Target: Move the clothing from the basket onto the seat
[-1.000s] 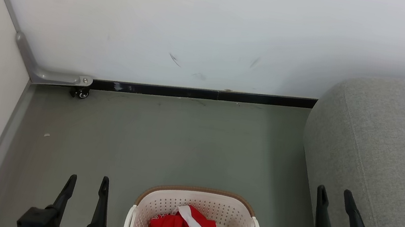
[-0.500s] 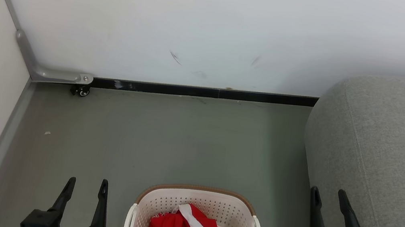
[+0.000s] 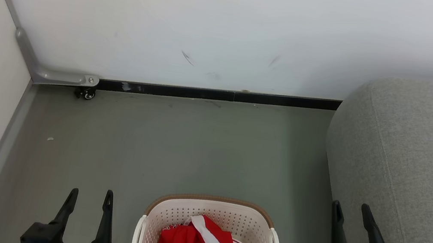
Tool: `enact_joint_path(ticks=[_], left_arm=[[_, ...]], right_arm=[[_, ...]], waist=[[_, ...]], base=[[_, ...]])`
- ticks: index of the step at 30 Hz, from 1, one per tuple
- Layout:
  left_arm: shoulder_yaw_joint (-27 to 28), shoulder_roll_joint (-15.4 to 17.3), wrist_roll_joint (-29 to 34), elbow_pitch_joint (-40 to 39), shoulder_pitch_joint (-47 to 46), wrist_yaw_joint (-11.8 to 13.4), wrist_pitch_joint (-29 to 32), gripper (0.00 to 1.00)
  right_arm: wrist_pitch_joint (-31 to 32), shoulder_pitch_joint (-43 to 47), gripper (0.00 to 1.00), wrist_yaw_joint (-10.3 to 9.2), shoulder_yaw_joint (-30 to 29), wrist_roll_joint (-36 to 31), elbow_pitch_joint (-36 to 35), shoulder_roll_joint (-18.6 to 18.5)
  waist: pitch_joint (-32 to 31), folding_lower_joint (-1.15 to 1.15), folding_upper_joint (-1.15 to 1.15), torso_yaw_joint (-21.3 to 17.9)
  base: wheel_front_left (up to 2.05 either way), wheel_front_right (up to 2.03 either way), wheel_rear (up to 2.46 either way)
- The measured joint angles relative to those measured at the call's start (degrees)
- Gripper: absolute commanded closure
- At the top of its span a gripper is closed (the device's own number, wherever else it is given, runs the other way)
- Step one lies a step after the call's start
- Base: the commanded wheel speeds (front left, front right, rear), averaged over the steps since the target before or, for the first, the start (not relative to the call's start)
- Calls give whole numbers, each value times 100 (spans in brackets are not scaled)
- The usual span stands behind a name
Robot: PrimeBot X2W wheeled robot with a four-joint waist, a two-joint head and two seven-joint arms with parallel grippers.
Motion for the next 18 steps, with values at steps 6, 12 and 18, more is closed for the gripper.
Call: enact_joint_path(ticks=[6, 12, 18], left_arm=[[10, -1, 3, 9, -94, 24, 0, 0], [13, -1, 100, 52, -124, 25, 0, 0], [8, -1, 196, 134, -249, 25, 0, 0]], right_arm=[[0, -3, 0, 0, -7, 0, 5, 0], [0, -7, 0, 0, -15, 1, -10, 0], [0, -11, 0, 0, -113, 0, -77, 0]], waist=[[66, 0, 0, 1], [170, 0, 0, -1], [321, 0, 0, -15]], base=[[0, 0, 0], [0, 0, 0], [0, 0, 0]])
